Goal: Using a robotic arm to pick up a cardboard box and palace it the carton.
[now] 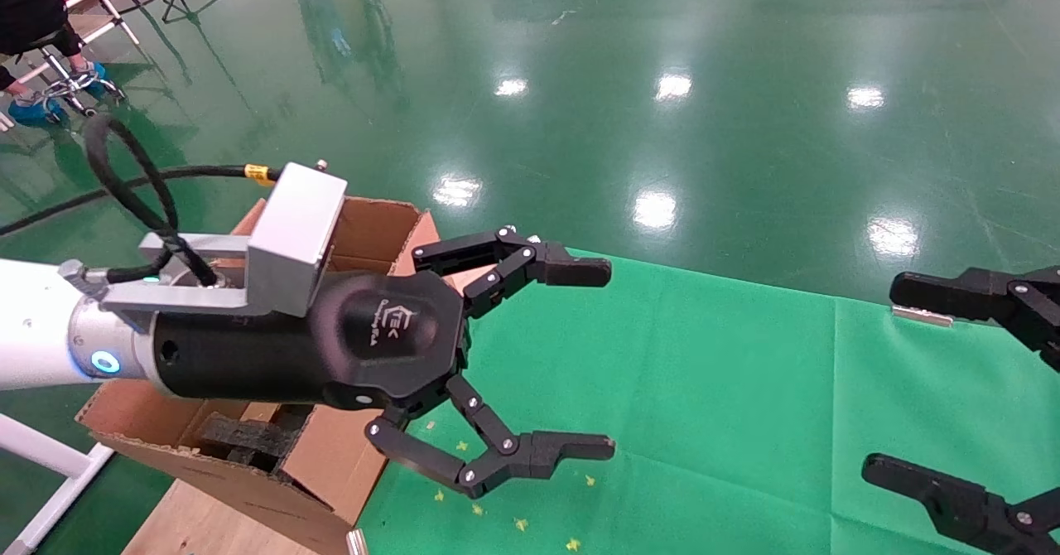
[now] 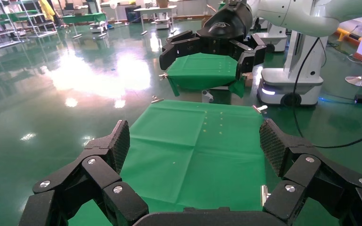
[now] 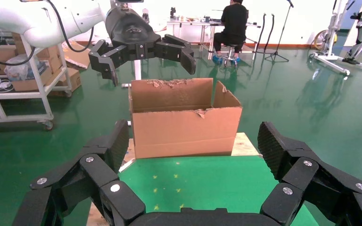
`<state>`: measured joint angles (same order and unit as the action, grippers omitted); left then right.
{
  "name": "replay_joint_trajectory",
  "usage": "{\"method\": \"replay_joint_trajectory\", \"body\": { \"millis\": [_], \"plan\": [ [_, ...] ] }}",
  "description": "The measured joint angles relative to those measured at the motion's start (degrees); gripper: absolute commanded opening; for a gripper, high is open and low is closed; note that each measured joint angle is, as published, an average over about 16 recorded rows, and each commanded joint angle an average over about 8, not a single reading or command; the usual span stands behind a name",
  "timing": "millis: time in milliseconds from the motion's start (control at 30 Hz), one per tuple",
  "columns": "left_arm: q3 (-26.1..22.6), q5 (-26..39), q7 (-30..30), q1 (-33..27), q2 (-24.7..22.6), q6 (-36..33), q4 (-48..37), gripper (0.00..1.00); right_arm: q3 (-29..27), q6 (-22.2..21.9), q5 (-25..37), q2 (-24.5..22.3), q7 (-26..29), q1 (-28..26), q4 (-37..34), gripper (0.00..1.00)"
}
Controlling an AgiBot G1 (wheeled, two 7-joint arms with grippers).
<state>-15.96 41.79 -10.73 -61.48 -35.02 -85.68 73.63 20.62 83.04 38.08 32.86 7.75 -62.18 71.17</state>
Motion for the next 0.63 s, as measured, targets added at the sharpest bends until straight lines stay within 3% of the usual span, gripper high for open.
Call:
{"method": "replay_joint_trajectory", "body": {
  "millis": [633],
  "plan": [
    [-0.1, 0.1, -0.1, -0.1, 0.0, 0.0, -0.1, 1.0, 0.0, 0.0, 0.0, 0.0, 0.0, 0.0, 0.0, 1.0]
  ]
}}
